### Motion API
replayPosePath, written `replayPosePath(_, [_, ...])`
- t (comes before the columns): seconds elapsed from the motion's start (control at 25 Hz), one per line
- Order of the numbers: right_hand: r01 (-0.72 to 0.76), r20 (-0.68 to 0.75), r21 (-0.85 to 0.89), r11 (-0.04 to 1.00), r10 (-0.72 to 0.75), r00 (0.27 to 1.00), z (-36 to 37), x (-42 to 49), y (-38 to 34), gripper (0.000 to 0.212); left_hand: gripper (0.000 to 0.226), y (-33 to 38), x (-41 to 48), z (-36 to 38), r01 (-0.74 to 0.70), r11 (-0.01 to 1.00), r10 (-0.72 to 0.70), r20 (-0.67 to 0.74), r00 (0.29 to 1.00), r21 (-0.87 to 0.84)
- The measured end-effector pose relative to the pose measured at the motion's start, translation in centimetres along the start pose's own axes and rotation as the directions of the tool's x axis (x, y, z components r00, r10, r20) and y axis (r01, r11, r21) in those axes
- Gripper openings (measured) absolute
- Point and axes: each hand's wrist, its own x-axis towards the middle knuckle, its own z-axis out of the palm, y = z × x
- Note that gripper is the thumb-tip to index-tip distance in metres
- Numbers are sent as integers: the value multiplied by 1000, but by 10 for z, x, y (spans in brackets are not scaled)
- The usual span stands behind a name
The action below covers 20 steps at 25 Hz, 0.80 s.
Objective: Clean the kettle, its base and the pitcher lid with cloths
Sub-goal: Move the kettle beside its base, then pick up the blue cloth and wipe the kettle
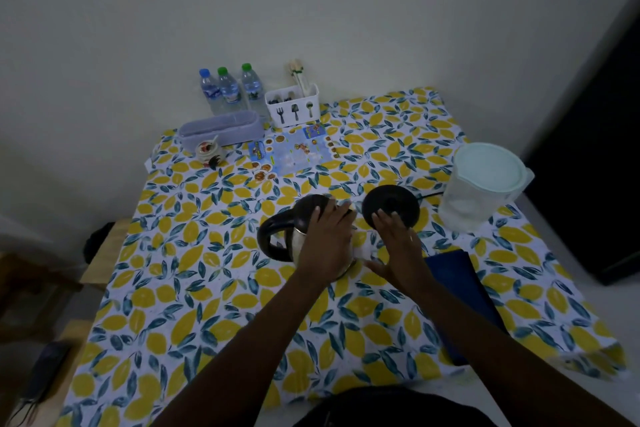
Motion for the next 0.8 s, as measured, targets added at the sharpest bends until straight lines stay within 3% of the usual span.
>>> replayPosePath(0.08, [-49, 39, -56, 997, 52, 998, -2, -20, 23, 86, 44, 24, -5, 25, -80, 995, 80, -7, 997, -64])
replayPosePath(0.2, [-174, 139, -132, 976, 193, 971, 5, -56, 62, 85, 49, 51, -11, 60, -51, 979, 88, 184, 979, -198])
replayPosePath(0.32, [-303, 239, -156, 940, 334, 912, 22, -93, 96, 89, 52, 62, -16, 93, -19, 983, 82, 344, 935, -183])
replayPosePath(0.44, [-349, 296, -231, 908, 407, 864, 34, -118, 114, 81, 53, 67, -20, 113, -19, 988, 85, 439, 895, -152])
replayPosePath(0.64, [-352, 256, -297, 888, 429, 866, 41, -114, 118, 61, 52, 74, -19, 130, 12, 990, 60, 492, 868, -143])
replayPosePath(0.8, [-321, 204, -300, 898, 389, 898, 44, -101, 122, 52, 51, 76, -25, 132, 70, 974, 32, 438, 899, -215])
